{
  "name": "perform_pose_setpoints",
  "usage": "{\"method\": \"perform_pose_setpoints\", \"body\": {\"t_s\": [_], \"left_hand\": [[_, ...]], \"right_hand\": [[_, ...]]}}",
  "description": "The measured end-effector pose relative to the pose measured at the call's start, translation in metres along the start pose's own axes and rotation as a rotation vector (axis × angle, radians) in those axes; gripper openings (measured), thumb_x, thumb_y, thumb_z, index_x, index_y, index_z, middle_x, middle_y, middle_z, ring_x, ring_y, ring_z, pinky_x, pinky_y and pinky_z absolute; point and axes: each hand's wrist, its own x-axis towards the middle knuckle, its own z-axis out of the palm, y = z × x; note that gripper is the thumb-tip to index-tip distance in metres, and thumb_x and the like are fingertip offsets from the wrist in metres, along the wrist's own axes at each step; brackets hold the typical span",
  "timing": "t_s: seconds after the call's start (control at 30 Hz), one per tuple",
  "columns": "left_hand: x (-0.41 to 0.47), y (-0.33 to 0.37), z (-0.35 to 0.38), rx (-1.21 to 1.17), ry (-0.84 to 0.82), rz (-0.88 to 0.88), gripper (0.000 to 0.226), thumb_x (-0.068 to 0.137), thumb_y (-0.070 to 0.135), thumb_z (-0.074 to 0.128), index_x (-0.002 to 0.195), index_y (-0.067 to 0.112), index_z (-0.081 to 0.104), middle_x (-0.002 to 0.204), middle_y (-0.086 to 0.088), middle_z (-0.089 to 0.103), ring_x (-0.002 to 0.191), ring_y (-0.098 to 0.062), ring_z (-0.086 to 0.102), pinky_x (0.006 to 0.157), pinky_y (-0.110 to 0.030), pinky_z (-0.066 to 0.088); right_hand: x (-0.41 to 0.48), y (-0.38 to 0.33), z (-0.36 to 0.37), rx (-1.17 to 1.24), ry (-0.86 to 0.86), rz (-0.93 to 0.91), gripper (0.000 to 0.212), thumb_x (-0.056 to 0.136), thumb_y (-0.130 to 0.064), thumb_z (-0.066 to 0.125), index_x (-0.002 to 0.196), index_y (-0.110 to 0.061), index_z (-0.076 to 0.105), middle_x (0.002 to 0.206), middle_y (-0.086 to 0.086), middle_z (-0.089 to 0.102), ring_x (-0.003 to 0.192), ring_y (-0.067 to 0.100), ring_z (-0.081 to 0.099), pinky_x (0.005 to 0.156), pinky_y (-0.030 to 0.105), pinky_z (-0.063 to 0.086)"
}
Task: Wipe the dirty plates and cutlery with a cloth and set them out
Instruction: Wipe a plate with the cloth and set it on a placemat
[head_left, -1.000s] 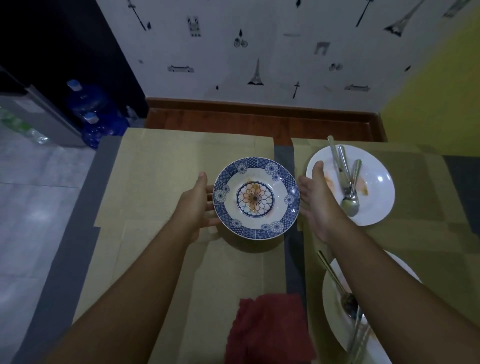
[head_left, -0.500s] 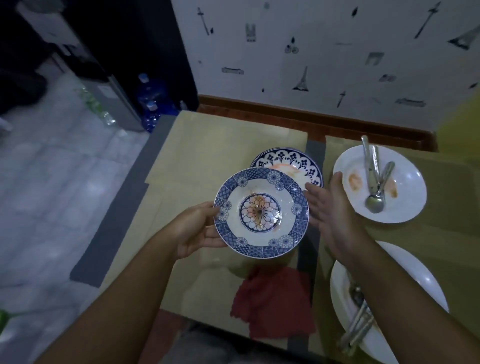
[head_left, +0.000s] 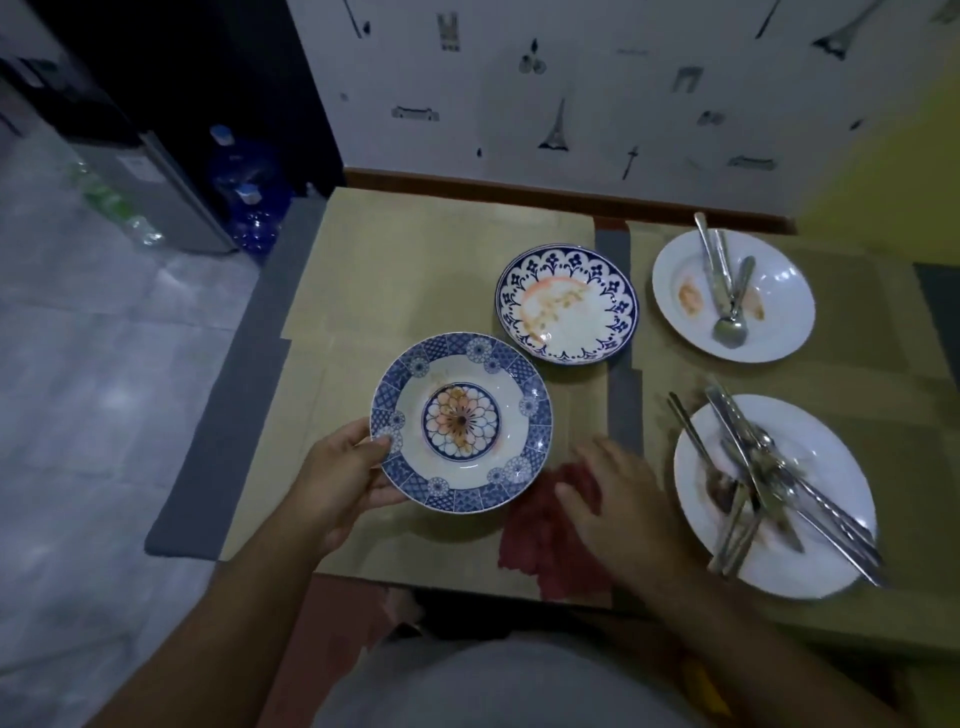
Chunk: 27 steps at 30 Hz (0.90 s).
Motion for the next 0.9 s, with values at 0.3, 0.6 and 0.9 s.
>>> {"method": "perform_pose_setpoints", "body": {"t_s": [0.3, 0.6, 0.9], "left_hand": [[-0.001, -0.034, -0.011, -0.025, -0.001, -0.019, 0.028, 0.104, 0.011, 0.049, 0.128, 0.016, 0.063, 0.106, -0.011, 0.077, 0.09, -0.03, 0.076, 0.066, -0.036, 0.063], [-0.004, -0.041, -0.007, -0.063, 0.03, -0.033, 0.028, 0.104, 0.01, 0.049, 0.128, 0.015, 0.063, 0.108, -0.012, 0.077, 0.097, -0.034, 0.074, 0.074, -0.042, 0.063], [-0.005, -0.039, 0.001, -0.128, 0.059, -0.026, 0.029, 0.104, 0.009, 0.05, 0.129, 0.014, 0.063, 0.108, -0.013, 0.077, 0.097, -0.036, 0.074, 0.081, -0.049, 0.062]], "right_hand": [[-0.031, 0.011, 0.058, -0.353, -0.061, -0.03, 0.084, 0.083, -0.068, 0.046, 0.151, -0.022, 0.032, 0.154, 0.009, 0.036, 0.143, 0.03, 0.031, 0.112, 0.05, 0.032], [-0.01, 0.01, 0.044, -0.303, -0.014, -0.106, 0.055, 0.086, -0.045, 0.038, 0.135, -0.03, 0.056, 0.117, 0.001, 0.063, 0.104, 0.026, 0.052, 0.074, 0.036, 0.049], [0.002, 0.002, -0.014, 0.183, 0.253, -0.035, 0.037, 0.086, 0.004, 0.062, 0.114, -0.018, 0.072, 0.095, -0.003, 0.06, 0.087, 0.016, 0.058, 0.073, 0.001, 0.032]]}}
